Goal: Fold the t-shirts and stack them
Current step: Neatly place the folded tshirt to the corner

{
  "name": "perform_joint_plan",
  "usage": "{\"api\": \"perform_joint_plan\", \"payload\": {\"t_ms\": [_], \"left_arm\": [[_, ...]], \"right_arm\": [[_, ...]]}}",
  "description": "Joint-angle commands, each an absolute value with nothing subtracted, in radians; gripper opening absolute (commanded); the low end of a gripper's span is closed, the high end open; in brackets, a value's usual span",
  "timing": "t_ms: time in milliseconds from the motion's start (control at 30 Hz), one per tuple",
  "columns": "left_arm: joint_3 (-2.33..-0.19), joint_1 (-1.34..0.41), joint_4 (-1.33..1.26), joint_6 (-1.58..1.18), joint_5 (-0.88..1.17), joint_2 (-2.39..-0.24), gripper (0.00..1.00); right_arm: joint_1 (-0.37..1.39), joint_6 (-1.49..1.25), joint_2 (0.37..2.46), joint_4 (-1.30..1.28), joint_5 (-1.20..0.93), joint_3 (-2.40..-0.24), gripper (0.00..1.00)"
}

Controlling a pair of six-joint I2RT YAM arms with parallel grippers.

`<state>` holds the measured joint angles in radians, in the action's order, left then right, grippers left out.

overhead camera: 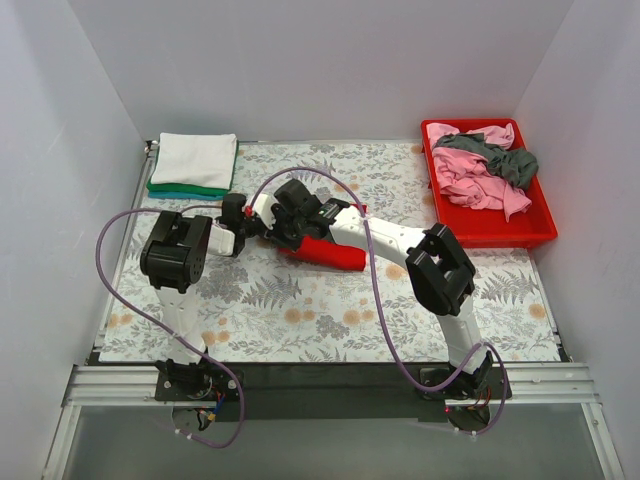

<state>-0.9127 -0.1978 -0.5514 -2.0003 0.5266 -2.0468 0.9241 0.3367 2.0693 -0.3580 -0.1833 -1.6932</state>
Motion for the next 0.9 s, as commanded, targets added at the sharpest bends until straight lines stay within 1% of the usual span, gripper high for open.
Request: {"api": "perform_joint_plan", "payload": {"t_ms": [0, 33, 100, 133, 167, 233, 267, 300, 333, 367, 400, 467, 500, 567, 600, 633, 700, 733, 867], "left_arm": [[-0.934, -0.213, -0.499, -1.988, 0.448, -2.072, 0.45], [-0.939, -0.216, -0.488, -1.970, 0.448, -2.072, 0.28], [-0.968, -0.218, -0.437, -1.941, 0.457, -2.075, 0.03], [-0.985, -0.218, -0.410, -1.916, 0.460, -2.069, 0.00], [-1.000, -0.218, -0.350, -1.849, 0.460, -2.062, 0.00], [-1.058, -0.216, -0.278, -1.777, 0.459, -2.040, 0.00], [-1.081, -0.215, -0.199, -1.672, 0.454, -2.036, 0.00], [-1.139, -0.215, -0.160, -1.623, 0.453, -2.033, 0.00], [-1.170, -0.213, -0.117, -1.562, 0.446, -2.033, 0.00], [-1.208, -0.212, -0.030, -1.466, 0.437, -2.031, 0.00], [-1.260, -0.210, -0.006, -1.418, 0.408, -2.028, 0.00], [-1.320, -0.207, 0.087, -1.337, 0.390, -2.025, 0.00], [-1.386, -0.207, 0.112, -1.250, 0.367, -2.026, 0.00], [-1.454, -0.206, 0.188, -1.166, 0.341, -2.032, 0.00], [-1.541, -0.206, 0.214, -1.078, 0.345, -2.046, 0.00], [-1.580, -0.204, 0.242, -1.036, 0.336, -2.054, 0.00], [-1.661, -0.204, 0.305, -0.924, 0.331, -2.083, 0.00], [-1.742, -0.203, 0.328, -0.895, 0.315, -2.094, 0.00], [-1.925, -0.198, 0.438, -0.766, 0.258, -2.172, 0.00]], "right_arm": [[0.925, 0.319, 2.075, -0.302, -0.195, -1.750, 0.01], [0.925, 0.319, 2.077, -0.299, -0.193, -1.752, 0.01], [0.923, 0.318, 2.075, -0.299, -0.187, -1.756, 0.01], [0.923, 0.316, 2.074, -0.299, -0.187, -1.758, 0.01], [0.923, 0.313, 2.065, -0.299, -0.184, -1.756, 0.01], [0.914, 0.314, 2.048, -0.299, -0.183, -1.740, 0.12], [0.910, 0.313, 2.024, -0.299, -0.183, -1.729, 0.17], [0.904, 0.313, 2.010, -0.299, -0.186, -1.720, 0.22], [0.885, 0.308, 1.993, -0.299, -0.190, -1.697, 0.33], [0.876, 0.307, 1.958, -0.299, -0.193, -1.683, 0.39], [0.855, 0.307, 1.938, -0.299, -0.205, -1.672, 0.49], [0.835, 0.310, 1.872, -0.302, -0.225, -1.626, 0.59], [0.816, 0.320, 1.847, -0.302, -0.244, -1.606, 0.74], [0.795, 0.330, 1.775, -0.304, -0.253, -1.554, 0.85], [0.770, 0.331, 1.752, -0.305, -0.258, -1.537, 0.93], [0.759, 0.333, 1.709, -0.307, -0.264, -1.522, 0.96], [0.718, 0.331, 1.674, -0.317, -0.268, -1.480, 0.98], [0.706, 0.331, 1.649, -0.325, -0.268, -1.470, 0.98], [0.654, 0.339, 1.597, -0.337, -0.261, -1.410, 0.98]]}}
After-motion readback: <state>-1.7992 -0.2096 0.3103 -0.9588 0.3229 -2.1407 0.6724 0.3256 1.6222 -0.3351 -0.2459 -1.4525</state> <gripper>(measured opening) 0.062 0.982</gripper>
